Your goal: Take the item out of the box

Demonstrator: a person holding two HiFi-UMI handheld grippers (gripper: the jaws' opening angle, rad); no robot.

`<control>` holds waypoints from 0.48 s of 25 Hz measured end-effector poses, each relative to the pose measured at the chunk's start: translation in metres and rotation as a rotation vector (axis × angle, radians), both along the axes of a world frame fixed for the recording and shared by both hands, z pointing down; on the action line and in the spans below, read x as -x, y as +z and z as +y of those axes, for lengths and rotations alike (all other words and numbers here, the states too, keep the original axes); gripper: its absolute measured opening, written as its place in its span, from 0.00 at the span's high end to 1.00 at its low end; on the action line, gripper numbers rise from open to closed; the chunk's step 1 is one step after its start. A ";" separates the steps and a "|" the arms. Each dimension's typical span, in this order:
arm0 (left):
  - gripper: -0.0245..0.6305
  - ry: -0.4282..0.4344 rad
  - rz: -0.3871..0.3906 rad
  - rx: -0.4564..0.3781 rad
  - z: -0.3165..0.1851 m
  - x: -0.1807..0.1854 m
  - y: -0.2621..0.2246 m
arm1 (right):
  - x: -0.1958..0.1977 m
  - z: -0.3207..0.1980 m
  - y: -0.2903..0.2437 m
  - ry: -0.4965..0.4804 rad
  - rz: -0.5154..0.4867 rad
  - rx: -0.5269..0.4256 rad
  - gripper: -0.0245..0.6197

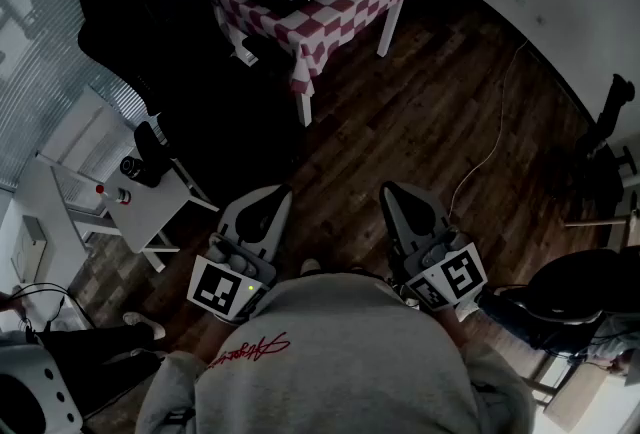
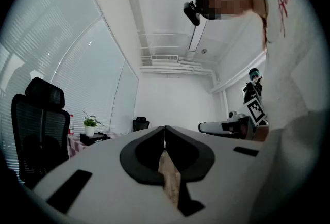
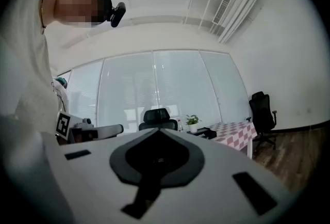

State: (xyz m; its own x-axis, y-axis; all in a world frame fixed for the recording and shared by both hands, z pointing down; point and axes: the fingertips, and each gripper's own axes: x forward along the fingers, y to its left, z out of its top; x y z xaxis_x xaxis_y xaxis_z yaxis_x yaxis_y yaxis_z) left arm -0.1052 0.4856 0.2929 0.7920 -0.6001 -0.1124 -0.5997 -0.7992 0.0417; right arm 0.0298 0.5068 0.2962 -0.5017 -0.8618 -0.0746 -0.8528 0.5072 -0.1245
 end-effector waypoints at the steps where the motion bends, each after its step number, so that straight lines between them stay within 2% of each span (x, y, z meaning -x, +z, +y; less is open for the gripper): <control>1: 0.94 -0.001 -0.001 -0.001 0.001 0.001 0.000 | 0.000 0.002 0.000 0.001 0.000 0.000 0.95; 12: 0.94 0.016 -0.012 -0.001 0.002 0.001 0.002 | 0.000 0.006 0.001 0.026 -0.009 -0.010 0.95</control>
State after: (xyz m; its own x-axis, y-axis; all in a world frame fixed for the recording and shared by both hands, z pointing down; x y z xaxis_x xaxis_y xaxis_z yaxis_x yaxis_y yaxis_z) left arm -0.1060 0.4876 0.2949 0.8030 -0.5870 -0.1035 -0.5870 -0.8089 0.0332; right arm 0.0294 0.5127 0.2975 -0.4781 -0.8739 -0.0881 -0.8647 0.4859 -0.1272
